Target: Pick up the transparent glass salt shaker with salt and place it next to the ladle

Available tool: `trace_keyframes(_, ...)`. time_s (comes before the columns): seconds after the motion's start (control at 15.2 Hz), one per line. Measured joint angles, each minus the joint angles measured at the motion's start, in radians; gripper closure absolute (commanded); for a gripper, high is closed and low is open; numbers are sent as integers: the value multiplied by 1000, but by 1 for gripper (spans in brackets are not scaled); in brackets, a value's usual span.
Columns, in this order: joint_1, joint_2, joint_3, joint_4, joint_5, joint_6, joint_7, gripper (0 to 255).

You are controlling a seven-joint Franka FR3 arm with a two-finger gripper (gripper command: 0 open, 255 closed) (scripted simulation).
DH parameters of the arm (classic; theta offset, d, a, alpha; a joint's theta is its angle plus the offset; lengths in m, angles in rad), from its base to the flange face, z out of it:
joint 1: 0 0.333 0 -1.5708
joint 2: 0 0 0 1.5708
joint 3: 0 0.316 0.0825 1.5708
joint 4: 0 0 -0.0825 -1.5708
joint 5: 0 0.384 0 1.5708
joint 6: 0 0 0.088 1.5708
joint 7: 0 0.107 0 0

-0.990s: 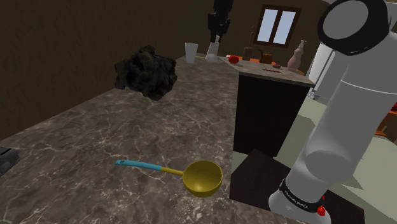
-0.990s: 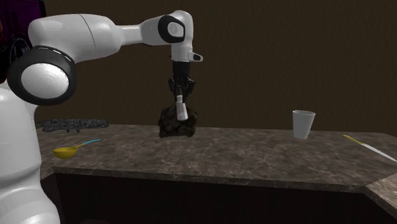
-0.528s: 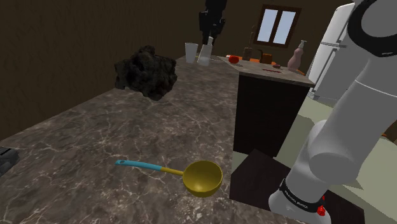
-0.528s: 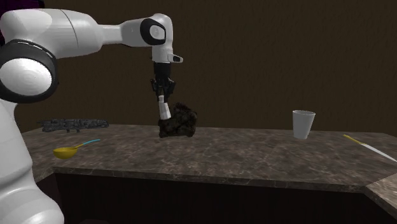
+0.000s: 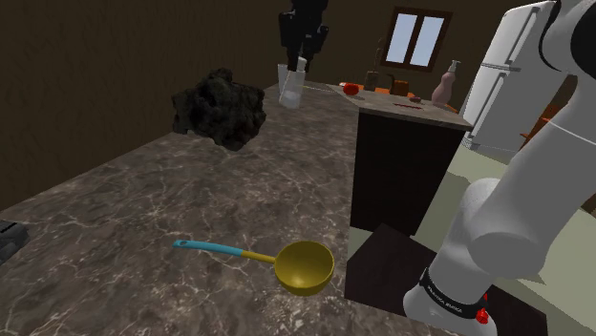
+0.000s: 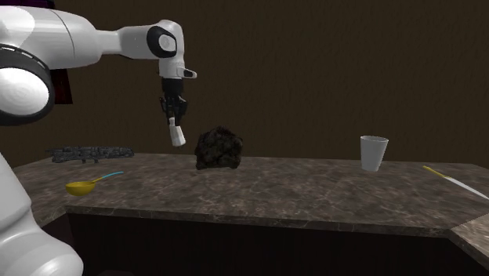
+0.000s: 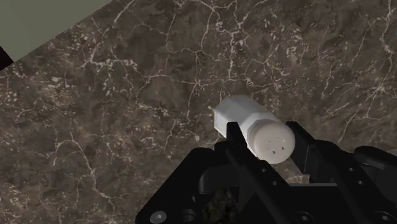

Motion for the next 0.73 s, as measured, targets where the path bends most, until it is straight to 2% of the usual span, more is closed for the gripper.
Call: trace_keyframes(0.73, 100, -20, 169, -16, 27, 18, 270, 255)
